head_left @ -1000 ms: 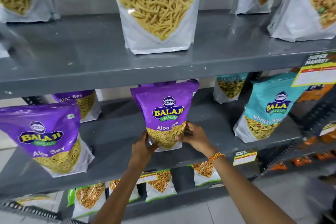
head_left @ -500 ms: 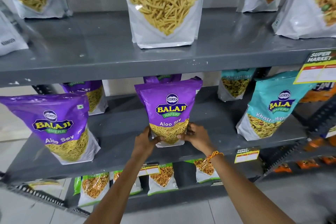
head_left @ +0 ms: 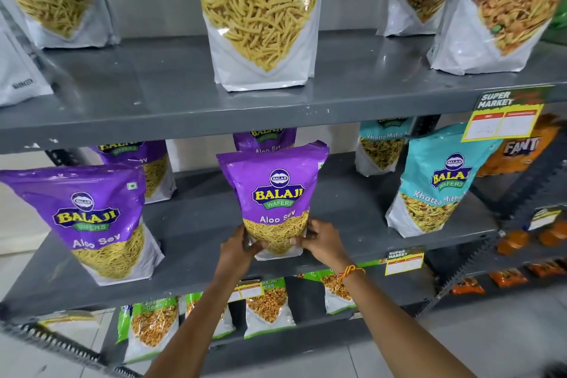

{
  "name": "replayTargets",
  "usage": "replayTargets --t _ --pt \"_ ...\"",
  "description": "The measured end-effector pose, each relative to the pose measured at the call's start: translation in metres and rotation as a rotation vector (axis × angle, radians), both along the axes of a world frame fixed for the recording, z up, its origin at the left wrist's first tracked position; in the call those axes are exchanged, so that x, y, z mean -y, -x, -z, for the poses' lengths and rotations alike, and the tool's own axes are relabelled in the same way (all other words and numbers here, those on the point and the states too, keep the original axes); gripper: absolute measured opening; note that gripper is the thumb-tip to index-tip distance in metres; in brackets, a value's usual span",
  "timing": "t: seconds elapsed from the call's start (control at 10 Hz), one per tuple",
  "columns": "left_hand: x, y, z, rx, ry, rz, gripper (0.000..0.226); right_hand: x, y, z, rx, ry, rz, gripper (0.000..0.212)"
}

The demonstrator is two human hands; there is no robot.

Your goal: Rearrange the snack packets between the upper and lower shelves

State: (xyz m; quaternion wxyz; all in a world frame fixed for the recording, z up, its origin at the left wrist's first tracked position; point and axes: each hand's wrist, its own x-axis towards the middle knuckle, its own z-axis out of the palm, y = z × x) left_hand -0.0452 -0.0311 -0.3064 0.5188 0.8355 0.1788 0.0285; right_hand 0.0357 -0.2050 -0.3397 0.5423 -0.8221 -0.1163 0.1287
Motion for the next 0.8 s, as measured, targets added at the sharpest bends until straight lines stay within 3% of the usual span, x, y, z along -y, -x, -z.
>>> replayTargets --t 0.5,0.8 --pt "-0.004 -0.001 0.004 -0.018 0.027 0.001 0.053 -0.005 0.003 -0.003 -0.008 0.026 0.033 0.042" --pt "-0.001 -0.002 -0.004 -0.042 -0.076 0.029 0.057 -0.007 0.003 -0.009 -0.003 0.028 0.009 0.043"
